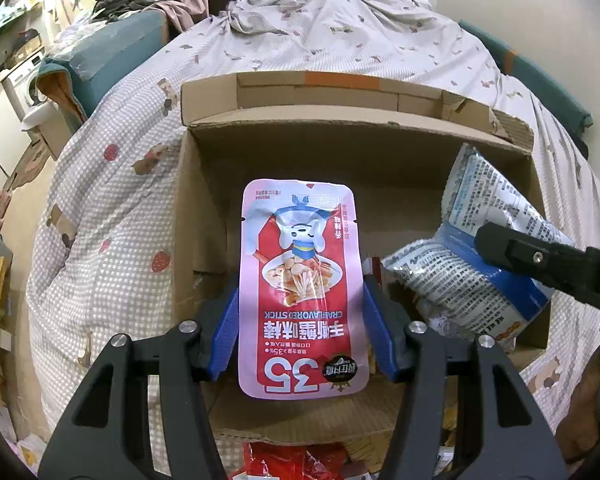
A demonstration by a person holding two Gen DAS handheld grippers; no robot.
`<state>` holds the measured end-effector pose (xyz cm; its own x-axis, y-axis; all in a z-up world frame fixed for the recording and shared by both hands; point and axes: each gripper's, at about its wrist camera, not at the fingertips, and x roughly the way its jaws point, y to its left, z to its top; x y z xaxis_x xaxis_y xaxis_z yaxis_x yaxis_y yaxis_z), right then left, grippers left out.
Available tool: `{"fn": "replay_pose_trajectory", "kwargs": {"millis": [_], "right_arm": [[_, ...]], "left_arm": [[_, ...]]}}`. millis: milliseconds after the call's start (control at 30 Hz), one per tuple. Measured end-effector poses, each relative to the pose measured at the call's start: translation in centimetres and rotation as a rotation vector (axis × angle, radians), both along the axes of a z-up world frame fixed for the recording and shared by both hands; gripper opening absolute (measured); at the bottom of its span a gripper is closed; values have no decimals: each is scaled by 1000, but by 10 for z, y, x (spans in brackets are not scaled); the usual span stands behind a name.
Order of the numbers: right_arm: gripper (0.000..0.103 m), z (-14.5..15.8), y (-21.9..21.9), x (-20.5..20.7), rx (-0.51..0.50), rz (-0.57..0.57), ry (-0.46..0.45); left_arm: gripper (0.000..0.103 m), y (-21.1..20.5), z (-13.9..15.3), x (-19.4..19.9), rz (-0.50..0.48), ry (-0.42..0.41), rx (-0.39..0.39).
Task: Organize snacks
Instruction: 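Carry both packets into the box and open both tools, then withdraw both tools from the box toward the remaining snacks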
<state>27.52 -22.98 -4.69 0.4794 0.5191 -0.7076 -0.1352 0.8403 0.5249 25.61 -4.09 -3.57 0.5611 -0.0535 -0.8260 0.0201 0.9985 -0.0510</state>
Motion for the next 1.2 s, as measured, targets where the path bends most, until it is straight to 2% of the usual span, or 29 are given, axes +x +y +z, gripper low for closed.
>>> {"fn": "replay_pose_trajectory", "kwargs": {"millis": [33, 100, 333, 400, 467, 567, 800, 1000, 1200], "right_arm": [[51, 1, 0, -1, 3, 1, -6], [66, 2, -1, -3, 1, 0, -16], [84, 5, -6, -5, -5, -20, -33], [91, 7, -6, -5, -6, -22, -37], [97, 8, -5, -6, -17, -22, -45], [98, 12, -4, -8, -44, -23, -74], [98, 15, -4, -9, -57, -18, -84], [98, 17, -5, -10, -58, -14, -86], [98, 28, -9, -17, -77, -18, -123]], "left_arm": [[53, 0, 1, -1, -3, -2, -3], [54, -1, 2, -2, -15, -7, -7], [56, 2, 2, -4, -11, 2, -24], [74, 2, 5, -5, -12, -11, -31], [85, 3, 10, -8, -7, -34, -45], [91, 5, 15, -12, 1, -65, -64], [91, 12, 18, -14, 26, -75, -80], [91, 15, 28, -26, 60, -150, -55], [91, 19, 33, -31, 71, -163, -67]]}}
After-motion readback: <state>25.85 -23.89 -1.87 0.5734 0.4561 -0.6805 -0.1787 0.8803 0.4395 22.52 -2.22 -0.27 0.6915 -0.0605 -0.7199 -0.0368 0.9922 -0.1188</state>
